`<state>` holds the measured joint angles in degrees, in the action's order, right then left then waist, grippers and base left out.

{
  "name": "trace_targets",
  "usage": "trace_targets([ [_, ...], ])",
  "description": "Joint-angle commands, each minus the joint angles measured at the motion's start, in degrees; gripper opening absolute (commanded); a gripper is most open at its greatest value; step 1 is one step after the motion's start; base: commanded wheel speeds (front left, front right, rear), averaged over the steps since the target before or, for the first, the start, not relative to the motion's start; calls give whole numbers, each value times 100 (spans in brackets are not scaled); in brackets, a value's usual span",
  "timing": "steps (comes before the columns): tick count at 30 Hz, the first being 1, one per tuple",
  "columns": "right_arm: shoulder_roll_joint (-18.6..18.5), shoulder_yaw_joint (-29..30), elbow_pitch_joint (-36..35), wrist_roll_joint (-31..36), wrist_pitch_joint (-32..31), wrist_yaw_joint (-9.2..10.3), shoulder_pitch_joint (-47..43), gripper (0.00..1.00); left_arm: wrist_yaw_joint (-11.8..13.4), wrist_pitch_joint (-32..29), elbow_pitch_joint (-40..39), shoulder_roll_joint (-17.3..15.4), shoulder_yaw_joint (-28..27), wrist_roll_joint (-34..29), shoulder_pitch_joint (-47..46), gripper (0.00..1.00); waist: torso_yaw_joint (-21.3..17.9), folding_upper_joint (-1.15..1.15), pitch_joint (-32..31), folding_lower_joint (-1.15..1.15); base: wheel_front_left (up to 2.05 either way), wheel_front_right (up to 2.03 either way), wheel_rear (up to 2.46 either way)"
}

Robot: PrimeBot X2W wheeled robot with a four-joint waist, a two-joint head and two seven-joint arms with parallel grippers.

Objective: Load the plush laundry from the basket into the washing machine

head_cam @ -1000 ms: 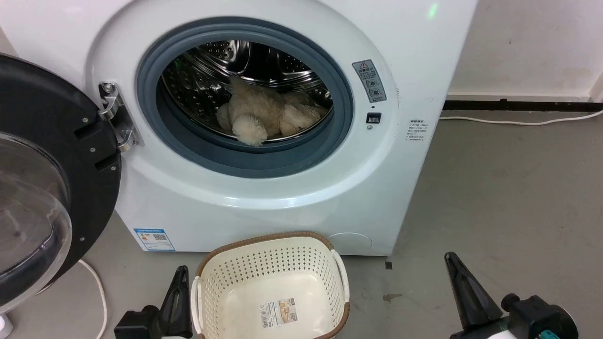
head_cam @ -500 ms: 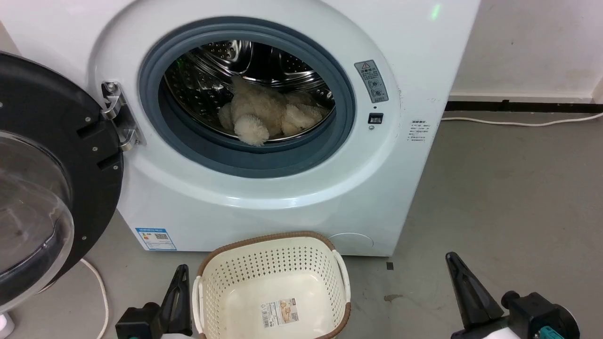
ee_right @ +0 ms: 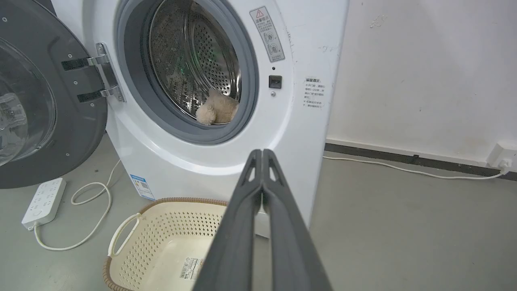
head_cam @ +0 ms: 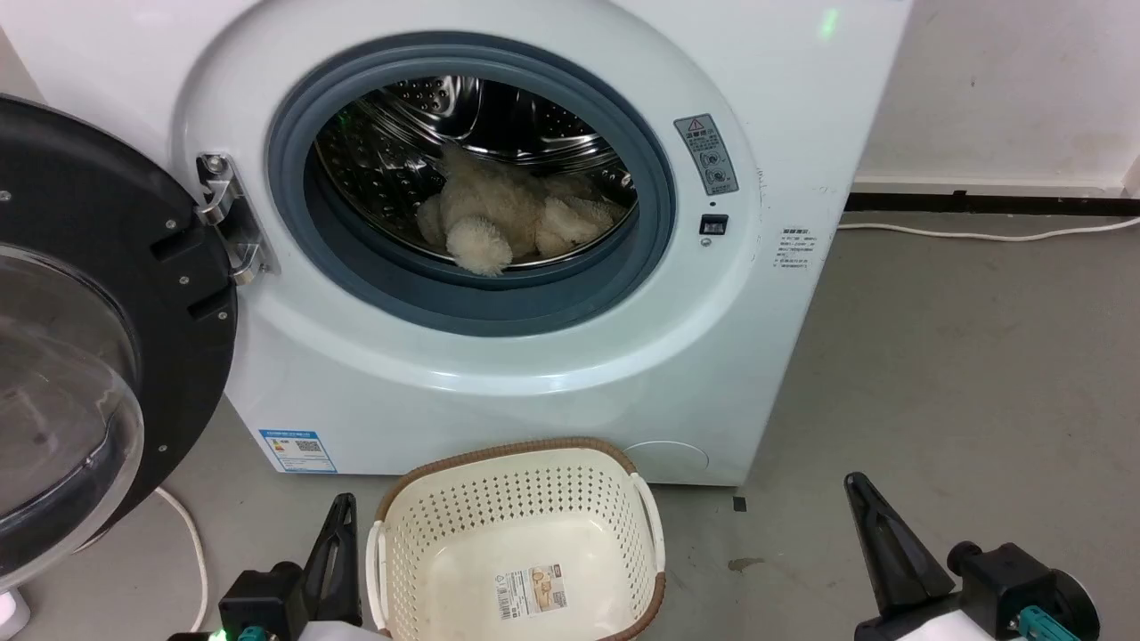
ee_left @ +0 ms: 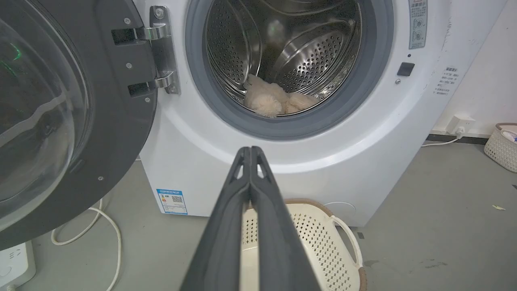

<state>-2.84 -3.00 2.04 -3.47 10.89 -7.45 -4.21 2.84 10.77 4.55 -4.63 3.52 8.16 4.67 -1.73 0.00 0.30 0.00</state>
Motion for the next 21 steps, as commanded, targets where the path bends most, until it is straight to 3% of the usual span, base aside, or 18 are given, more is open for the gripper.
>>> trace_targets([
  [1, -1, 16, -34, 53, -32, -1, 65, 0, -28, -30, -38, 9, -17, -60, -81, 0, 2, 0, 0, 0, 0, 0, 0],
  [21, -2, 79, -72, 118, -268, -2, 144, 0, -85, -263, -131, 46, -91, -228, -167, 0, 40, 0, -7, 0, 0, 0, 0],
])
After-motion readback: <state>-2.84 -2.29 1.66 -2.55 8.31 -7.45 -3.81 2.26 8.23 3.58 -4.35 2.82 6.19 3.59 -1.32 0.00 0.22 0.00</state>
